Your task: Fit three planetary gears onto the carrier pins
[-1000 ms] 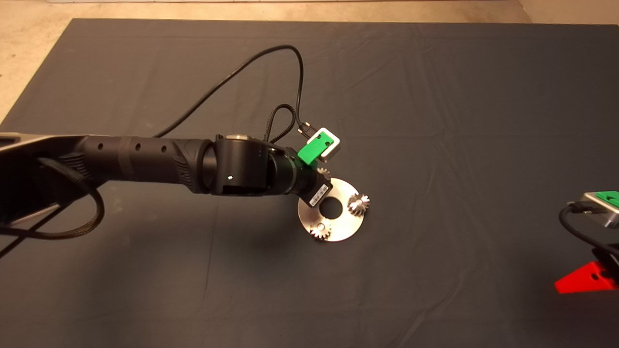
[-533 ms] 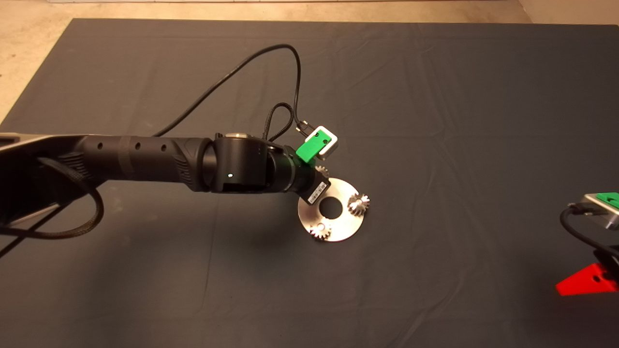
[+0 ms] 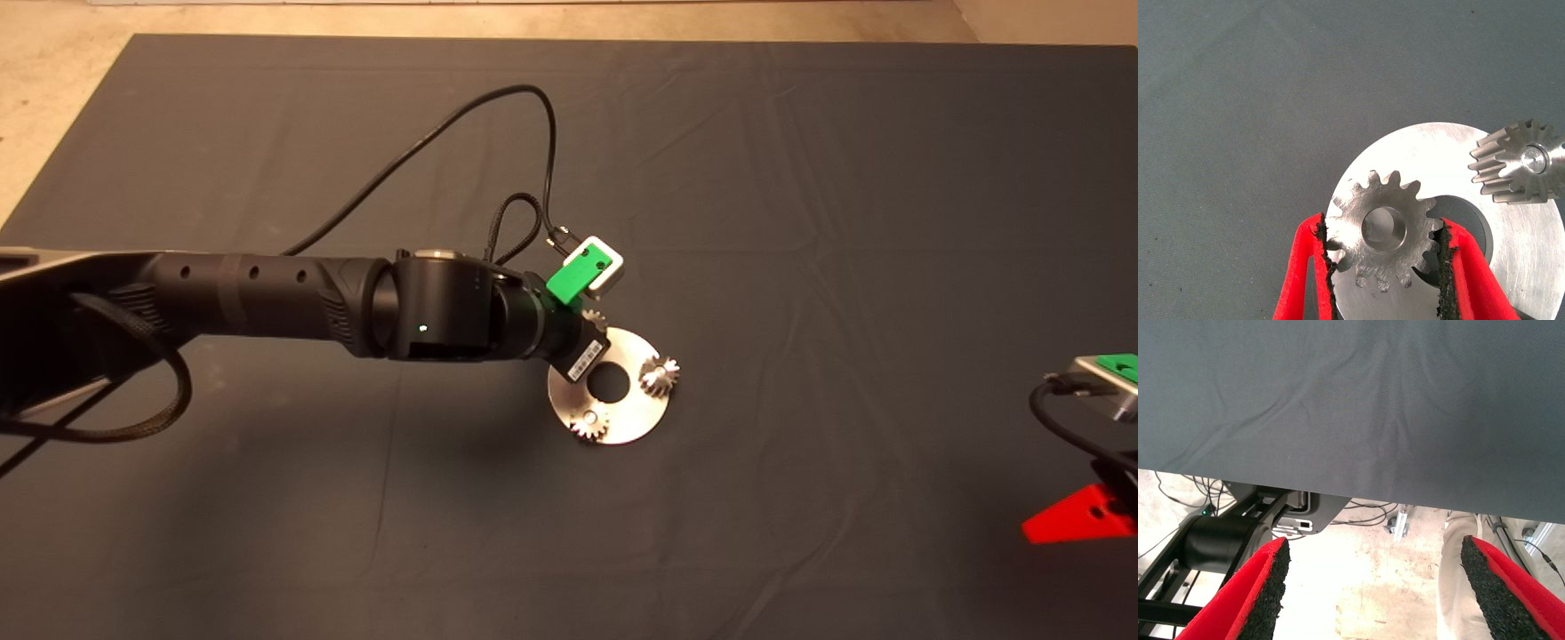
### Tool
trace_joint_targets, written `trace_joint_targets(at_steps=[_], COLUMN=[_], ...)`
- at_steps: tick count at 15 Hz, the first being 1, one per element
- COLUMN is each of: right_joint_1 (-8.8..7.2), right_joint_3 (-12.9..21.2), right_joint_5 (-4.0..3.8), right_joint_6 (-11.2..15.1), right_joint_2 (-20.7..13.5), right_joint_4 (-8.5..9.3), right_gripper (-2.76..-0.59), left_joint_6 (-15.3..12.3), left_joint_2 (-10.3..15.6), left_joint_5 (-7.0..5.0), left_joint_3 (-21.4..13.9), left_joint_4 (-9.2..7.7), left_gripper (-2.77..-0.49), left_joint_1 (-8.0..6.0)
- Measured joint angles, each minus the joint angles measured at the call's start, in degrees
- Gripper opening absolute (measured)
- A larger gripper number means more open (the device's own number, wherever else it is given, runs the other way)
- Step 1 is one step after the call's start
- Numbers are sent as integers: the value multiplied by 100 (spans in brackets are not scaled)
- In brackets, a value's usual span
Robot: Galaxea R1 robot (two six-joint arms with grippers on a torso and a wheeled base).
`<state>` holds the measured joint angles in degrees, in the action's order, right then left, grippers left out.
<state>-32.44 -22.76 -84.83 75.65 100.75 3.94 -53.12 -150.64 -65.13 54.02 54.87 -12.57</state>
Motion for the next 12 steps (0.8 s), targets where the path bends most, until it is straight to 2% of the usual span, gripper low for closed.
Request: trace_joint_targets(at_steps=[5,9,12], right_joint_1=[-46,-46,-46], right_joint_3=[0,0,0], right_joint_5=[-2,0,0], right_joint_6=[-7,-18,-18], right_joint_2=[2,2,0], right_joint_4=[11,11,11], right_gripper=[-147,-147,-147], left_joint_6=[51,277,318], left_joint_2=[1,1,32], left_joint_5=[2,4,12], left_joint_3=[0,0,0], left_joint_4=[-20,-27,-30], left_gripper=[-266,-266,-266], left_joint_1=[-2,0,-2])
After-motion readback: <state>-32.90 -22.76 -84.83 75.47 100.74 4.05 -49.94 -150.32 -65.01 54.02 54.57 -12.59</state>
